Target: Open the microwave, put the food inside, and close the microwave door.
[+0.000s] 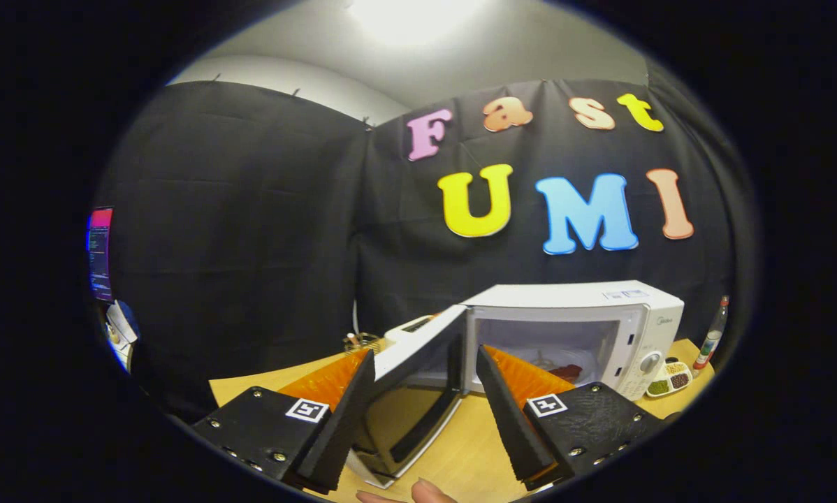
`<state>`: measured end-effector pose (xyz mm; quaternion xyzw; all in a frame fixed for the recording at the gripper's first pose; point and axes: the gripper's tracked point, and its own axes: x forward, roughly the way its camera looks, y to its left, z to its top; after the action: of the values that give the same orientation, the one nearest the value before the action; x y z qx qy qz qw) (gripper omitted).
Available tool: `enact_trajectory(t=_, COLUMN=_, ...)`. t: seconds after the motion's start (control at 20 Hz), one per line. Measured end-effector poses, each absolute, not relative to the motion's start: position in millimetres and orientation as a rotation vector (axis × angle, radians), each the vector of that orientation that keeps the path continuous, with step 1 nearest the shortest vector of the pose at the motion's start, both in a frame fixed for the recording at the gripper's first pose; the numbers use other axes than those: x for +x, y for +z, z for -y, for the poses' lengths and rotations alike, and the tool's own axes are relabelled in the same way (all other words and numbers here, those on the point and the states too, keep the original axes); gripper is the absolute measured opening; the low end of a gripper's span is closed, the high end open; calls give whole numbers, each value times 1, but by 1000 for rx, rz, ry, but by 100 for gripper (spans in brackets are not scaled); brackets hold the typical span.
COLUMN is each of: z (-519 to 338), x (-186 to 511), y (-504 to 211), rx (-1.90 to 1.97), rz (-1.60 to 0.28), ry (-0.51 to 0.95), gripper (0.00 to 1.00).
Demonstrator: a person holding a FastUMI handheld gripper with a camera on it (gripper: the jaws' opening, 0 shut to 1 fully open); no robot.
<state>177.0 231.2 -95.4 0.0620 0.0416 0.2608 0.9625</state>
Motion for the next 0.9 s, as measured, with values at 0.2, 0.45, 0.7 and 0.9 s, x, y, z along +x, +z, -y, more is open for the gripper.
enact_trajectory(t=0.2, z=-286, x=128, y=-77, rx=123, rz=-53, ry=681, gripper=88)
enact_trajectory(t=0.45, z=-349, x=99, y=-108, rx=130, rz=-94, ry=799, gripper=88)
enact_trajectory(t=0.7, z=-346, x=138, y=-170, rx=93, rz=-217, ry=669, gripper=53)
enact_trajectory(t=0.9, z=-345, x=140, y=-199, rx=154, rz=-299, ry=672, gripper=9)
